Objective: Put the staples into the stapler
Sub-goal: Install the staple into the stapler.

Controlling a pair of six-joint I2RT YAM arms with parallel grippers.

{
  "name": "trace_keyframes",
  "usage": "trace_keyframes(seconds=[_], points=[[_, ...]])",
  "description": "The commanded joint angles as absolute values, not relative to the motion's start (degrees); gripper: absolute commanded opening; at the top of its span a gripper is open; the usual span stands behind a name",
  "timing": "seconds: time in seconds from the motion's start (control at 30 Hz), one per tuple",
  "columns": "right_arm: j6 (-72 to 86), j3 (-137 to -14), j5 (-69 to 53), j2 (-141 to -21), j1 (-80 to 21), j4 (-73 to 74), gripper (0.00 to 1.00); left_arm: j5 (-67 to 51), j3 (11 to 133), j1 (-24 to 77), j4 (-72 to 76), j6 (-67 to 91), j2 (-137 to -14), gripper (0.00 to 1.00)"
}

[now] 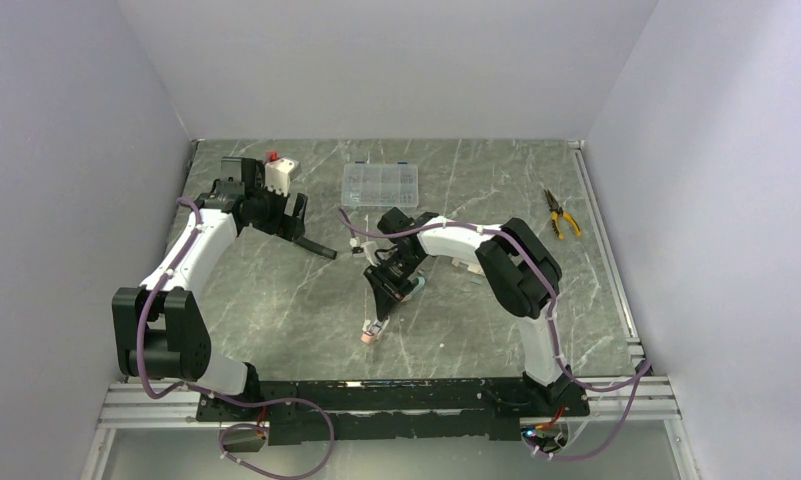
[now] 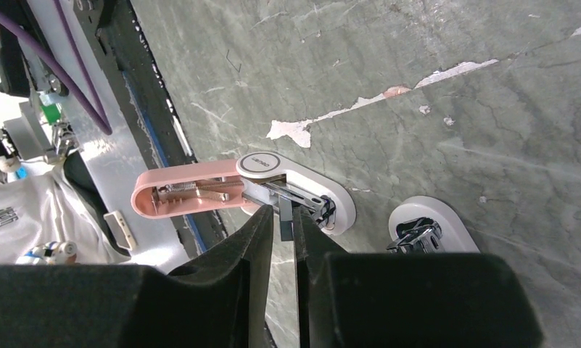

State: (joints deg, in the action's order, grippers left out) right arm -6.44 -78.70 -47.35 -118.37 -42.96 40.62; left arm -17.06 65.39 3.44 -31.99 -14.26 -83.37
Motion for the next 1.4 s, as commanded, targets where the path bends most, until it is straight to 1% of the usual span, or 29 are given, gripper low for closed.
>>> trace_keyframes(seconds=[0.0,0.5,1.37], points=[[-7.92,-80.59,-44.25,-115.42,-43.25,40.45,0.21,-17.27,67.83,3.33,-31.83,-13.80,-83.06,0.95],[-8.57,-81.38,-42.45,-114.52,-43.35,41.05,0.24,-17.48,67.87,3.37,-31.92,-13.88,-83.03,0.95],[-9.23,-81.77,-40.00,-112.74,-43.86,41.50,0.24,-17.72,67.90,3.30,-31.98,-13.76,-82.85,0.95]])
